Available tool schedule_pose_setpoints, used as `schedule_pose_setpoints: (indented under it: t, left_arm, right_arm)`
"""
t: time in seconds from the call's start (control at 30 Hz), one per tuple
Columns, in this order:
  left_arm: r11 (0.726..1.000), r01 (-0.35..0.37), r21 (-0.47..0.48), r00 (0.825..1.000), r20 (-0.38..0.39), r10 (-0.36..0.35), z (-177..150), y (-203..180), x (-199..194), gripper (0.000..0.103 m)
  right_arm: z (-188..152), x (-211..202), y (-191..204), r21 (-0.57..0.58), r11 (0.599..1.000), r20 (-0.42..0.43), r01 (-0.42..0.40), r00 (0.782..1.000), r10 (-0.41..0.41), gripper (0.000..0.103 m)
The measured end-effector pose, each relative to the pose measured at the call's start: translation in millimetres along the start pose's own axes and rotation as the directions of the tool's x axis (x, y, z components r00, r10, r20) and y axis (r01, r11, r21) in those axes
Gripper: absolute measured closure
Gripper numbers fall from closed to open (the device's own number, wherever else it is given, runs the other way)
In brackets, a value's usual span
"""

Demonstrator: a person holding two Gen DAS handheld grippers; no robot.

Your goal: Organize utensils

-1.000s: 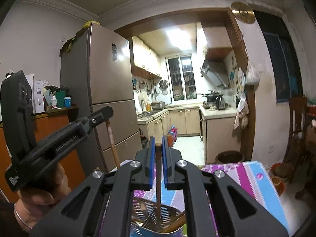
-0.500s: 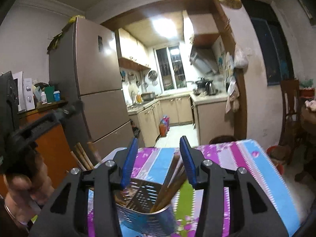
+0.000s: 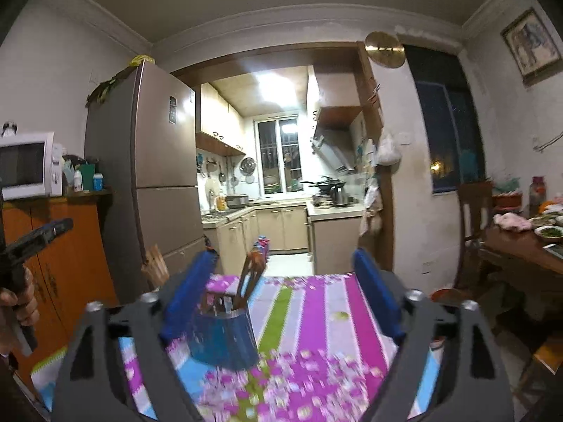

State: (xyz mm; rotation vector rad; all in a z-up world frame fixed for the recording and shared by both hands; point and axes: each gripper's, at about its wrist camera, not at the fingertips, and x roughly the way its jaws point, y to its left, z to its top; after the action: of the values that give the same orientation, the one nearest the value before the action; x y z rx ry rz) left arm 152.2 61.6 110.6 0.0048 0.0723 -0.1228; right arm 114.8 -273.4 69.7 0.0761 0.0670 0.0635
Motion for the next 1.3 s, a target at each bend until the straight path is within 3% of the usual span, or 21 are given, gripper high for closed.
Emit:
schedule_pose_setpoints:
  t: [0.1, 0.17, 0.23, 0.27, 0.33, 0.43, 0.53, 0.9, 1.3]
  left_arm:
    - [1.000, -0.025, 0.006, 0.997, -0.070, 0.026, -27, -3, -29, 0.018]
    - [1.000, -0.028, -0.006, 0.995, -0.096, 0.028, -38, -6, -42, 0.003]
    - [1.000, -0.005, -0.022, 0.992, -0.129, 0.002, -51, -11, -58, 0.004]
    - [1.000, 0.004, -0.023, 0.990, -0.139, -0.007, -56, -17, -66, 0.004]
    - [1.000, 0.001, -0.011, 0.988, -0.154, -0.003, -61, -27, -75, 0.004]
    - [1.000, 0.012, -0.012, 0.981, -0.191, -0.014, -68, -44, -83, 0.004]
    - [1.000, -0.013, 0.006, 0.964, -0.266, 0.014, -81, -59, -88, 0.004]
    - [1.000, -0.011, 0.019, 0.941, -0.337, 0.017, -99, -76, -94, 0.004]
    - [0.997, -0.018, 0.071, 0.945, -0.324, 0.040, -101, -90, -96, 0.004]
  right_arm:
    - [-20, -29, 20, -0.061, 0.998, -0.005, 0.032, 0.999, -0.033, 0.005]
    - [-35, -45, 34, -0.075, 0.995, -0.008, 0.060, 0.998, -0.061, 0.005]
    - [-46, -50, 43, -0.053, 0.997, -0.063, 0.059, 0.996, -0.063, 0.005]
    - [-52, -48, 51, -0.053, 0.996, -0.144, 0.071, 0.987, -0.078, 0.005]
    - [-60, -45, 64, -0.075, 0.991, -0.222, 0.110, 0.967, -0.124, 0.005]
    - [-68, -45, 76, -0.053, 0.994, -0.237, 0.092, 0.966, -0.103, 0.005]
    - [-70, -50, 81, -0.017, 0.995, -0.246, 0.095, 0.964, -0.097, 0.005]
    - [-75, -76, 90, -0.066, 0.991, -0.214, 0.116, 0.968, -0.128, 0.005]
    - [-77, -80, 75, -0.024, 0.992, -0.237, 0.121, 0.964, -0.124, 0.005]
